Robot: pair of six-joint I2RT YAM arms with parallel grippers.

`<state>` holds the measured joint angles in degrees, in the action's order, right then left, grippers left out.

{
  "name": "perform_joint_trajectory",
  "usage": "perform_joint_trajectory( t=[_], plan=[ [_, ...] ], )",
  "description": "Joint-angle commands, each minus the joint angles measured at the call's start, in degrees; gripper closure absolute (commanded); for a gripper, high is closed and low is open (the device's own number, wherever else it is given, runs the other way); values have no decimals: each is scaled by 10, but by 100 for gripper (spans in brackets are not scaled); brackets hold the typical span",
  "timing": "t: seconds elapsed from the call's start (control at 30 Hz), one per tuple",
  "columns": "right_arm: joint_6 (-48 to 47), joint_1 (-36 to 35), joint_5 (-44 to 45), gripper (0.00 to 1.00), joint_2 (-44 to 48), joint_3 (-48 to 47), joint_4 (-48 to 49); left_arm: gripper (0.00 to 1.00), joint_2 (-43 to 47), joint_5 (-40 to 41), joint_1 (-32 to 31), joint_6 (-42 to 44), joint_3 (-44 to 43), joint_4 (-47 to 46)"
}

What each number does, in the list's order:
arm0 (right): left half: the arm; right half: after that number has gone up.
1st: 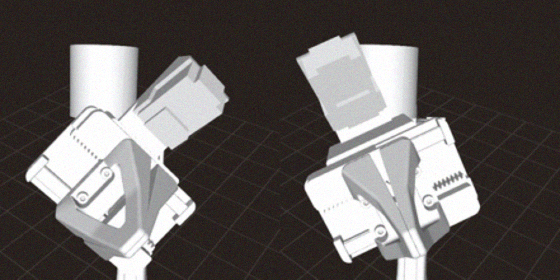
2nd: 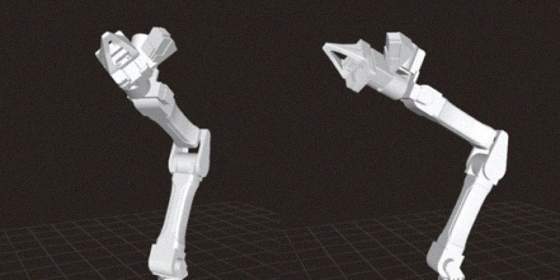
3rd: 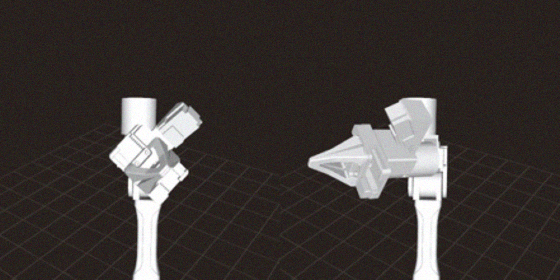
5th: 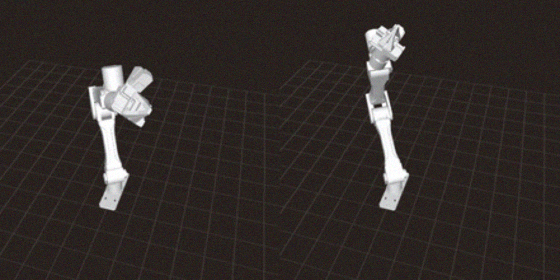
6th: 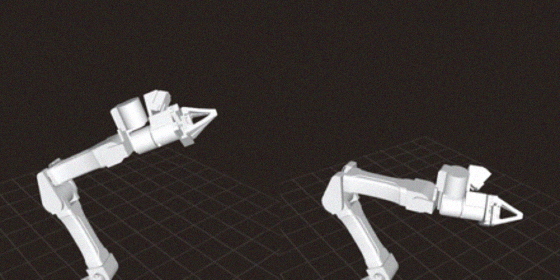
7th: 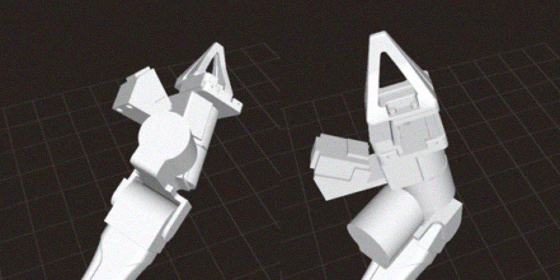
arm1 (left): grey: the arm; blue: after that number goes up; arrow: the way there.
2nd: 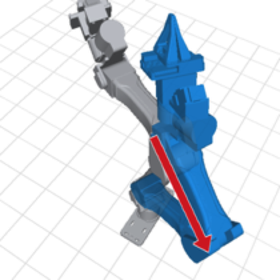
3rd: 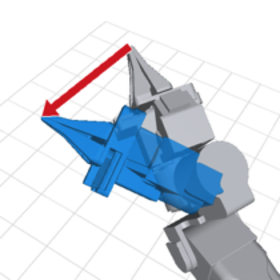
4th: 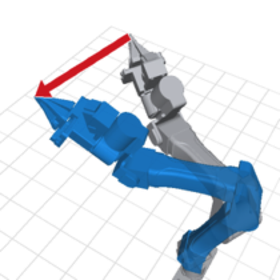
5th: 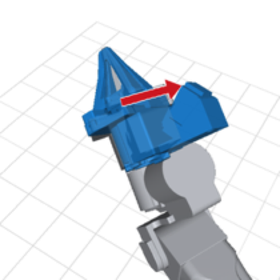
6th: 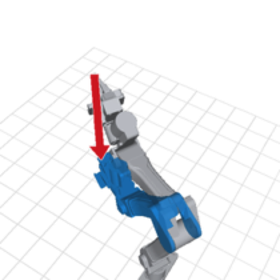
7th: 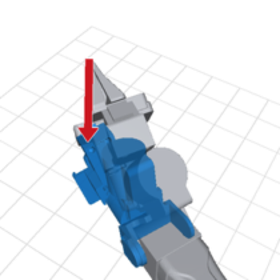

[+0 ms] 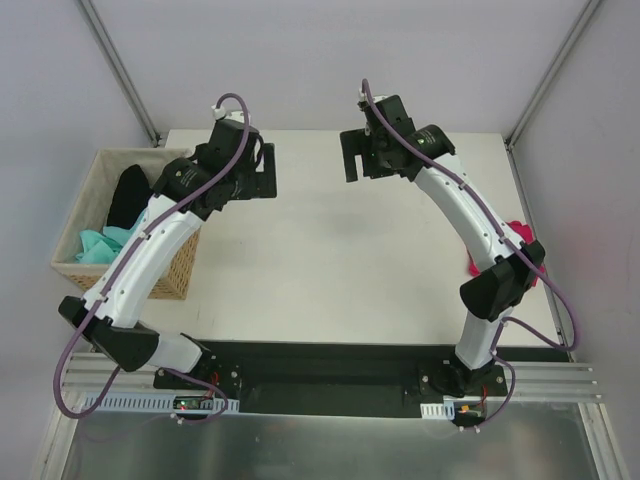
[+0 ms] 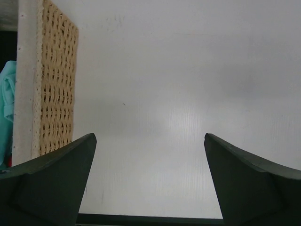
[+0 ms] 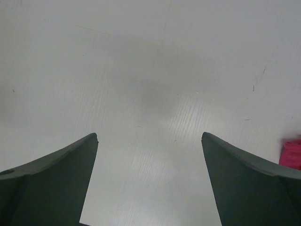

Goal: Fold and stack the t-shirts
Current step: Grab crumpled tshirt from bin with the left arm

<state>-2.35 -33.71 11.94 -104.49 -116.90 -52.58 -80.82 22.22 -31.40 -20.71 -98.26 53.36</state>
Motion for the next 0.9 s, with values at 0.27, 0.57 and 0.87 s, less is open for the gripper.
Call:
perform_joint_trajectory(
  t=[0.27,0.57,0.87],
  plan=[
    [-2,2,-33,4,35,-31,5,1,74,94,6,-5,48,-21],
    [-8,2,-25,4,32,-39,-5,1,59,103,6,9,39,-41],
    [-28,2,-3,4,23,-47,-31,1,70,239,19,21,64,-42]
  ],
)
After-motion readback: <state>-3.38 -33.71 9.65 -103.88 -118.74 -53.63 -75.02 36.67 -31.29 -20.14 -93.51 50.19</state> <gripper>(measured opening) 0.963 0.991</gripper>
